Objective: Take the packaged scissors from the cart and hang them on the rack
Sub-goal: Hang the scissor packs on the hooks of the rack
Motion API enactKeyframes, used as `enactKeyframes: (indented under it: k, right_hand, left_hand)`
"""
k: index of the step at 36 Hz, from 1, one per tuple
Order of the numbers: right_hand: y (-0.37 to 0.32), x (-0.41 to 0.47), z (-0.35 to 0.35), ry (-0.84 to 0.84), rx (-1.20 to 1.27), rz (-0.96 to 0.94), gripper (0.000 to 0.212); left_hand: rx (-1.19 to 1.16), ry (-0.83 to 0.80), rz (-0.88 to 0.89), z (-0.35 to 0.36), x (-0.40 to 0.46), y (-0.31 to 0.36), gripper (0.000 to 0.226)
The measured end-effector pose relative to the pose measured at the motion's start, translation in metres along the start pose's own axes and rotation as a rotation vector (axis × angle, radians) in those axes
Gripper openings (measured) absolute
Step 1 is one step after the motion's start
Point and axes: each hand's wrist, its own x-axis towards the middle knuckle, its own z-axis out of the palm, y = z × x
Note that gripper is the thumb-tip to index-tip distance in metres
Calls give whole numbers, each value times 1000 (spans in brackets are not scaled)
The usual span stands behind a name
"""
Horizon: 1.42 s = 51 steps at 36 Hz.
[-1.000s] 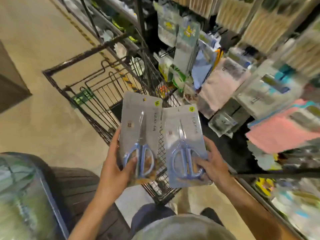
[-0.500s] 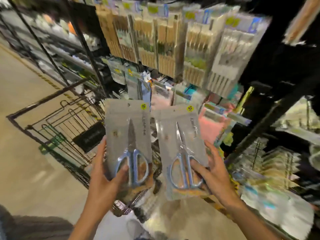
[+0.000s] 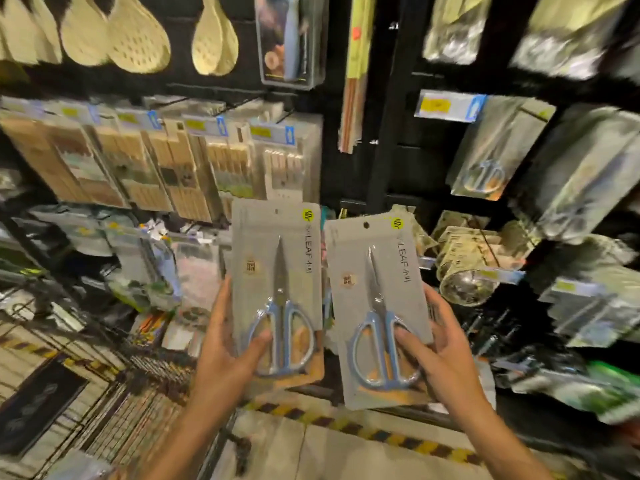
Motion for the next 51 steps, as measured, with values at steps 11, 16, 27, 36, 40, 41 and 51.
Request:
enactKeyframes:
  k: [11, 16, 27, 36, 40, 41, 51]
  right_hand:
    - [-42, -22, -73, 294, -85, -63, 73]
    - [-49, -28, -107, 396, -90, -81, 69]
    - [-46, 18, -179, 419, -64, -143, 71]
    - [-34, 73, -251, 325, -21, -180, 75]
    - [-32, 99, -276, 308, 7, -200, 75]
    - [-31, 105, -281, 302, 14, -207, 75]
    - [-26, 153, -296, 240, 16, -242, 78]
  left_hand:
    - [-71, -208, 67, 80, 39, 30, 89]
    - [-93, -311, 109, 117, 48, 41, 93]
    - [-113, -329, 198, 189, 71, 61, 93]
    - [-72, -235, 224, 264, 83, 70, 92]
    - [-59, -193, 228, 288, 86, 76, 91]
    - [-55, -179, 229, 292, 87, 77, 91]
    - [-6, -95, 271, 313, 96, 88, 90]
